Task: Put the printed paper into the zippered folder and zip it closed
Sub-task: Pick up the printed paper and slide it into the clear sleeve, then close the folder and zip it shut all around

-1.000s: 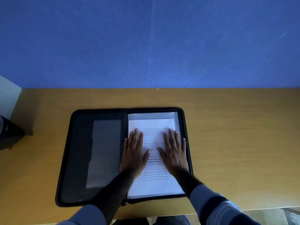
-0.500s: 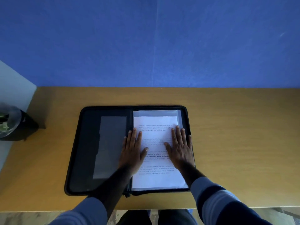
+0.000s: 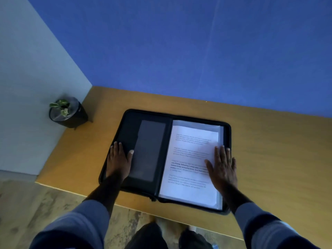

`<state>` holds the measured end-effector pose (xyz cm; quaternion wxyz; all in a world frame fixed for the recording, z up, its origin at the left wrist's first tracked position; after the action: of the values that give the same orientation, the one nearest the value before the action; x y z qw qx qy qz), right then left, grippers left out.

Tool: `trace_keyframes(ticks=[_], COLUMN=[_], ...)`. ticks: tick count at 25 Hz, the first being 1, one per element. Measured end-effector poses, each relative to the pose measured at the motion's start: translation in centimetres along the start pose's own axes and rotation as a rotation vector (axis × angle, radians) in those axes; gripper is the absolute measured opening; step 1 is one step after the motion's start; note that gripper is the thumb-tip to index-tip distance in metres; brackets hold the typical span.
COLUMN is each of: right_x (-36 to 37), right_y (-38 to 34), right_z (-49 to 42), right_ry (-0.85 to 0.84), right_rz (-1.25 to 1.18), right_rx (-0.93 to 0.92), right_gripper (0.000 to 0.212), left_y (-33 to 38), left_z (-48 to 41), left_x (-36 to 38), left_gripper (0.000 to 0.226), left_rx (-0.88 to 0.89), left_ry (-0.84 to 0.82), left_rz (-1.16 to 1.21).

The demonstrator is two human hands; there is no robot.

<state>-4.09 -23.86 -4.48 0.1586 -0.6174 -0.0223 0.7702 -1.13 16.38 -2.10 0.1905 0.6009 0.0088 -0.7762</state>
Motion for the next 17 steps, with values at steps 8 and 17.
trace_keyframes(ticks=[8, 17], right_x=[-0.2, 2.1], right_y=[-3.8, -18.3], right_z=[2.3, 3.0], right_ry=[0.001, 0.048], right_rz=[-0.019, -0.214], right_rx=[0.143, 0.061], right_gripper=[0.076, 0.076], left_y=[-2.8, -5.8], left_z=[-4.2, -7.6], left_x=[-2.5, -4.9], left_gripper=[0.042, 0.023], left_rx=[-0.071, -0.044], left_ry=[0.167, 0.037], left_rz=[0.038, 0.522])
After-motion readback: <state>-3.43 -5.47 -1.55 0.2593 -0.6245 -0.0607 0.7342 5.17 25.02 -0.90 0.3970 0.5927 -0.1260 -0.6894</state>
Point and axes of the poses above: each hand's wrist, its own z-axis away from the middle knuckle, its own x-axis out of the palm, y = z × x, the point moved 2 cm from there along -z, towards the middle knuckle, and after that the axes turned 2 degrees about x, right-handed, at the moved point
